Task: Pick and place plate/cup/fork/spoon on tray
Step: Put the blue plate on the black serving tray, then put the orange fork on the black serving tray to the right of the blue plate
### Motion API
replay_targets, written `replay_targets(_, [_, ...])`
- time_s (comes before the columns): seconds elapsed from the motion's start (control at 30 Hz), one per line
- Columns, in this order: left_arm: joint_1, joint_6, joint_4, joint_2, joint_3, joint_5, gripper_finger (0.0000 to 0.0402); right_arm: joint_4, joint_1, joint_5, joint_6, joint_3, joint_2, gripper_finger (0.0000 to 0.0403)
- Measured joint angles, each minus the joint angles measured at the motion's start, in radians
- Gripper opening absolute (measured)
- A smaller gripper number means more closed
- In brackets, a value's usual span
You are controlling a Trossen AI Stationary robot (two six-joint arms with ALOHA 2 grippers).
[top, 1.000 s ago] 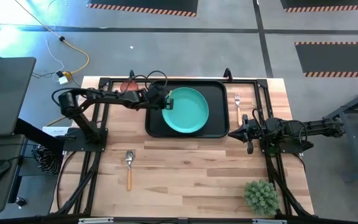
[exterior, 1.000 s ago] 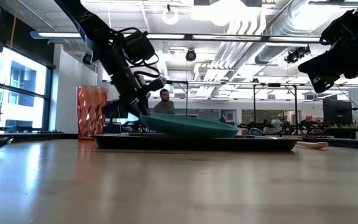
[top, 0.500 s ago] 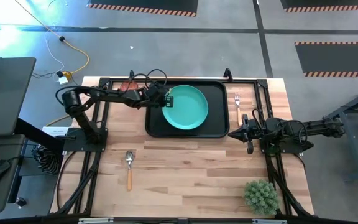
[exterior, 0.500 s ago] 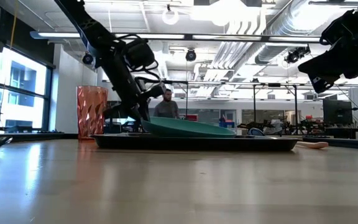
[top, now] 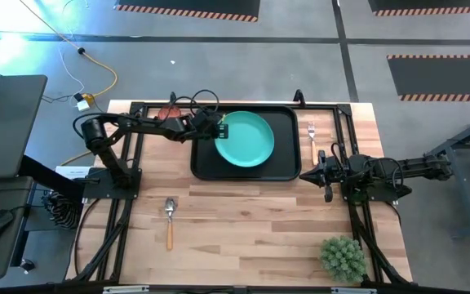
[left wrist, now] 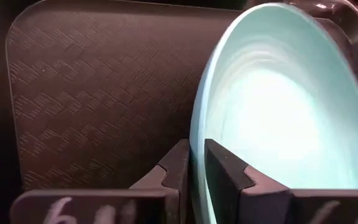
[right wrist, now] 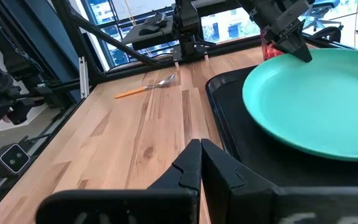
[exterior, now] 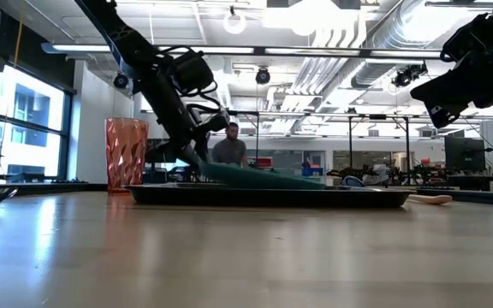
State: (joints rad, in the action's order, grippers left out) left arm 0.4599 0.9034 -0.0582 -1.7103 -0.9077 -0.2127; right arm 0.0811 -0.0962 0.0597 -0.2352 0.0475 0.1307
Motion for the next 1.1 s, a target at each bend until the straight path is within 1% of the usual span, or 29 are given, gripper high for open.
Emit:
replay_targets(0.2, [0.000,-0.005,-0.005,0.000,0.000,0.000,0.0043,0.000,0.000,0.000,0.000,0.000,0.000,0.0000])
replay_targets(0.4, [0.010,0.008,-0.049,0.000,0.000,0.000,0.0053,0.000,0.000,0.000,0.000,0.000,0.000,0.0000])
replay_targets(0.6, [0.021,0.020,-0.048,0.007,0.000,0.005,0.0060,0.000,0.000,0.000,0.000,0.000,0.000,0.0000])
replay_targets(0.73, [0.021,0.027,-0.041,0.030,0.000,0.037,0.0060,0.000,0.000,0.000,0.000,0.000,0.000,0.0000])
replay_targets(0.87, [0.018,-0.003,-0.001,0.058,0.000,0.070,0.0060,0.000,0.000,0.000,0.000,0.000,0.000,0.0000])
replay_targets(1.0, [0.018,-0.024,0.065,0.096,0.000,0.147,0.0060,0.000,0.000,0.000,0.000,0.000,0.000,0.0000])
replay_targets(1.1, [0.018,-0.051,0.096,0.124,0.000,0.228,0.0060,0.000,0.000,0.000,0.000,0.000,0.000,0.0000])
